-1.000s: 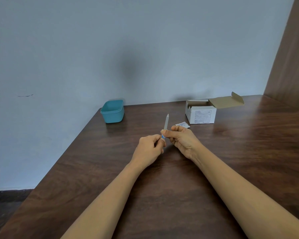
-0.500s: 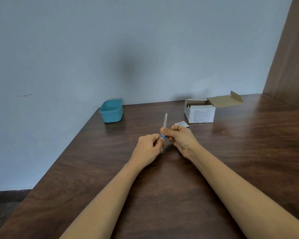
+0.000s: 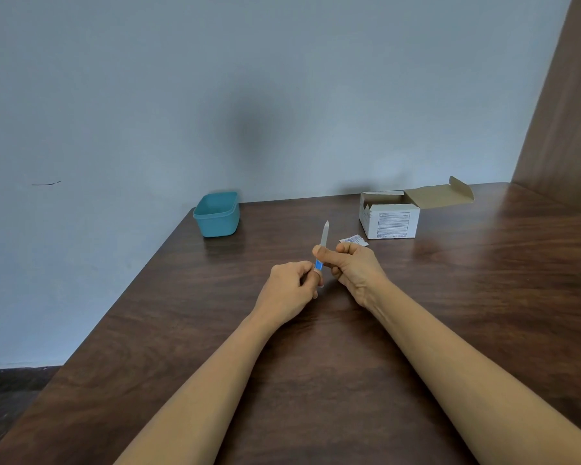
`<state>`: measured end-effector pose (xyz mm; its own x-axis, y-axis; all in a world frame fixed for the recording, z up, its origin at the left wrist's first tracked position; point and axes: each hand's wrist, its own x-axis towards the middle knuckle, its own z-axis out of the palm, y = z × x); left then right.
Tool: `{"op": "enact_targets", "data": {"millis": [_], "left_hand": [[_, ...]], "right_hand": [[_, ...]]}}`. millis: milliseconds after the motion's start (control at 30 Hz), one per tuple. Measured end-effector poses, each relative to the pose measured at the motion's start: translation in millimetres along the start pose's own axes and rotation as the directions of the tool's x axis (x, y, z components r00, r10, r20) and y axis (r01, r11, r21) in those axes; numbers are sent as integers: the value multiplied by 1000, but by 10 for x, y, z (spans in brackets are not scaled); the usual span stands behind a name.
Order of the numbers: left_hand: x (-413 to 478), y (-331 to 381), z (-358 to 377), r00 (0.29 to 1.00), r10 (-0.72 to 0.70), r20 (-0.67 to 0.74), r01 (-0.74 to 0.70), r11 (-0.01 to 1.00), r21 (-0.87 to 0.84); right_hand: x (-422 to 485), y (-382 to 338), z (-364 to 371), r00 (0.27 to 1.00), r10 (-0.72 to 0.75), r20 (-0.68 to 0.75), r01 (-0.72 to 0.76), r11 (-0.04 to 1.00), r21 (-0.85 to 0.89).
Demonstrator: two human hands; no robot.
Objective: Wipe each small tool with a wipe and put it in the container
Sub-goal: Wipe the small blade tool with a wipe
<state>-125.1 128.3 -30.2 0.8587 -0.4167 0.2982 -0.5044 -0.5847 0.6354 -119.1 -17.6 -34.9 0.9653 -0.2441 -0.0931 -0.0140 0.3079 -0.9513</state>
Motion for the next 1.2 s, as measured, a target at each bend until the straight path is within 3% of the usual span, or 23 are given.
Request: {"op": "enact_targets", "data": {"millis": [233,533,800,1067,1200], "left_hand": [[0,-19,5,1000,-23,-15,23,1000,-10],[1,-16,3,999,-32,-43,31,999,-23],[6,-29,-2,998,-36,-60,34,999,-34],[7,-29,9,998,-36,-52,34,999,-30],[-6,-16,-4,1000,-7,-30,6,999,-42]], "right_hand": [[-7,-41,-37,987,25,159,-18,999,-39],[-31,0,10,998,-67,4,67,992,-108],[-56,-1,42,989,-142,36,146,968,-206],[-47,-19,-1,994,-68,83,76,992,-99],[-89,-24,22,993,-100,56,107,985,-138]]}}
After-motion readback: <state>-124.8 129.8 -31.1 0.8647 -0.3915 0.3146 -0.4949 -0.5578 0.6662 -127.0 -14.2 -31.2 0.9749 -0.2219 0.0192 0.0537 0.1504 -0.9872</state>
